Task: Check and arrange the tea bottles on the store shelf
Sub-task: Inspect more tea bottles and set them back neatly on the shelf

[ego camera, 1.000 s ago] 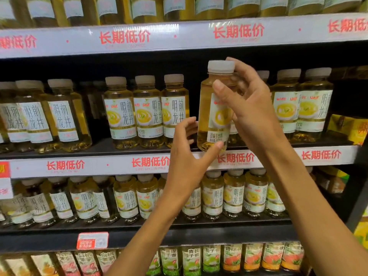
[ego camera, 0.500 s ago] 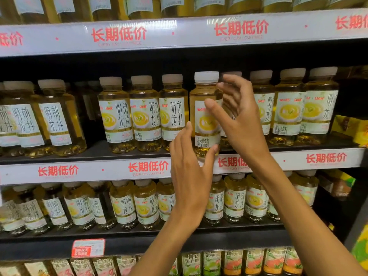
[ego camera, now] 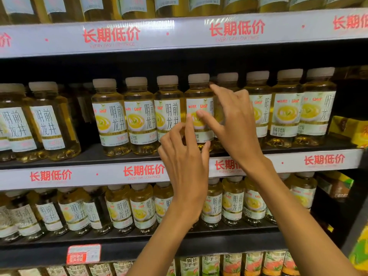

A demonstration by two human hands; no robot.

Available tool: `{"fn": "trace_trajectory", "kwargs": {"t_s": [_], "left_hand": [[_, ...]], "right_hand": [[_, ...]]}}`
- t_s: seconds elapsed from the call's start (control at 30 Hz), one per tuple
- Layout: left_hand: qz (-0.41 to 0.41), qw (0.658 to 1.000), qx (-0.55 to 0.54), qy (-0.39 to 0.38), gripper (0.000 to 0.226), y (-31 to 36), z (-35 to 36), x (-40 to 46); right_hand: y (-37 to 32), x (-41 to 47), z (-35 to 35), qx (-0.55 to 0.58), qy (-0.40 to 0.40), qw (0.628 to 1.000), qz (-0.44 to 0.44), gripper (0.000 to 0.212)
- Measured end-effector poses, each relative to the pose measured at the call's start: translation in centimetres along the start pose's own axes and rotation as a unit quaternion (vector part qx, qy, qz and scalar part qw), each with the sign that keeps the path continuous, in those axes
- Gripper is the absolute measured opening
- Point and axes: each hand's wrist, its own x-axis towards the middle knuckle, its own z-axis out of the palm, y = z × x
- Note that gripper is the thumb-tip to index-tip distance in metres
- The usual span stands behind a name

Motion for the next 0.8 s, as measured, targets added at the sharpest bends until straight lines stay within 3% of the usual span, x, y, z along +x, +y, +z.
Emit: {"fn": "trace_trajectory", "kwargs": {"t_s": [0.17,0.27,0.37,0.5,0.6,0.7,0.8], "left_hand": [[-0.001,1.0,0.021,-0.009,0.066,-0.1,0.2,0.1],[-0.003,1.0,0.012,-0.012,0.066,-0.2,0.2,0.1],[-0.003,1.0,-0.001,-0.016,0.067,-0.1,0.3,0.0],[-0.007,0.999,-0.023,-0.024,0.07,0.3,0.3,-0.6],[-0.011,0.999,-0.037,-0.024,0.069,0.3,0.3,-0.8],[-0.016,0.998,-0.05,-0.017,0.064,0.2,0.1,-0.9],[-0.019,0.997,-0.076,-0.022,0.06,0.3,0.1,-1.2]], "right_hand": [[0.2,0.2,0.0,-0.018,-0.001,1.0,-0.02,0.058],[0.5,0.6,-0.7,-0.032,0.064,0.997,-0.01,0.053],[1.1,1.4,-1.2,-0.139,0.11,0.984,0.018,0.052],[1.7,2.0,-0.8,-0.228,0.009,0.973,0.032,0.05],[1.8,1.7,-0.6,-0.234,0.006,0.972,0.022,0.051],[1.6,1.5,-1.1,-0.161,0.057,0.985,0.02,0.054],[1.3,0.5,-2.0,0.054,0.1,0.993,0.017,0.063]]}}
